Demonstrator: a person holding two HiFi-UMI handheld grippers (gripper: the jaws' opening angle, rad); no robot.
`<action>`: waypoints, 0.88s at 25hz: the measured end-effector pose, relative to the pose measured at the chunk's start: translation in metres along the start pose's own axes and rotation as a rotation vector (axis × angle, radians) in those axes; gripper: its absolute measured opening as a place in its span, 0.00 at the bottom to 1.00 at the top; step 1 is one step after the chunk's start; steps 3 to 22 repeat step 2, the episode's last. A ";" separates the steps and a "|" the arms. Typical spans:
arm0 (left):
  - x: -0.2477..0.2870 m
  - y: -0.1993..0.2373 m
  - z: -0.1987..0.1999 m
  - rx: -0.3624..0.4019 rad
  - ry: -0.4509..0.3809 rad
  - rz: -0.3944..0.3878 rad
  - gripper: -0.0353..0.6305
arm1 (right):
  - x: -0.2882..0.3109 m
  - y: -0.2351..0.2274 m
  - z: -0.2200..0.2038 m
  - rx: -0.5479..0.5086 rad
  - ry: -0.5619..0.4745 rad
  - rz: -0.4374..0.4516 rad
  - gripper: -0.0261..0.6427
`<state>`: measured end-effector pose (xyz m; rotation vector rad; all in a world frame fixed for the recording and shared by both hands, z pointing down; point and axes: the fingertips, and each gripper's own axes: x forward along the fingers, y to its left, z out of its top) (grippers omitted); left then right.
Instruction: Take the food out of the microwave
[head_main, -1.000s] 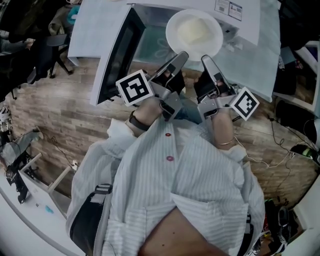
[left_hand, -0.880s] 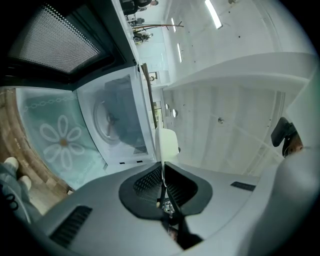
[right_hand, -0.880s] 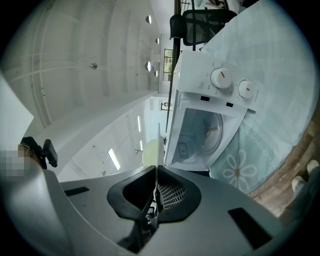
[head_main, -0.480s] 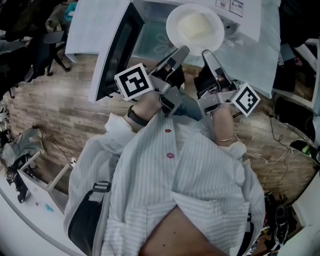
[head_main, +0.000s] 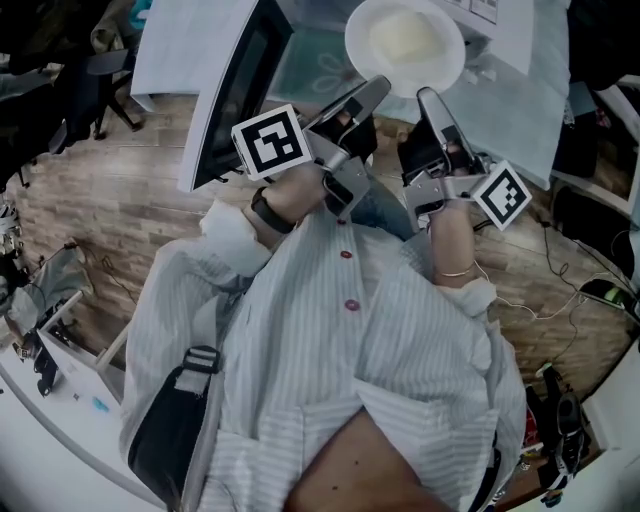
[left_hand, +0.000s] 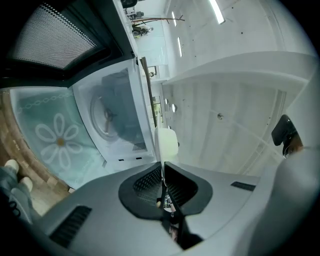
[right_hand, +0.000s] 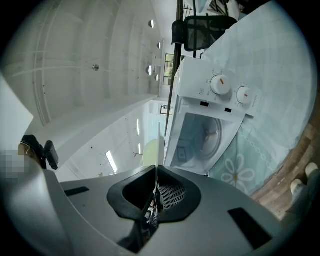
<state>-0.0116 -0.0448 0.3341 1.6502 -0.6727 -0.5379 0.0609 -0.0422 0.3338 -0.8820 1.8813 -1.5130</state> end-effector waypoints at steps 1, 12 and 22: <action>0.003 -0.001 0.002 0.012 0.013 -0.005 0.09 | 0.001 0.001 0.003 -0.012 -0.006 0.001 0.10; 0.006 -0.002 0.004 0.024 0.025 -0.010 0.09 | 0.003 0.002 0.007 -0.023 -0.012 0.001 0.10; 0.006 -0.002 0.004 0.024 0.025 -0.010 0.09 | 0.003 0.002 0.007 -0.023 -0.012 0.001 0.10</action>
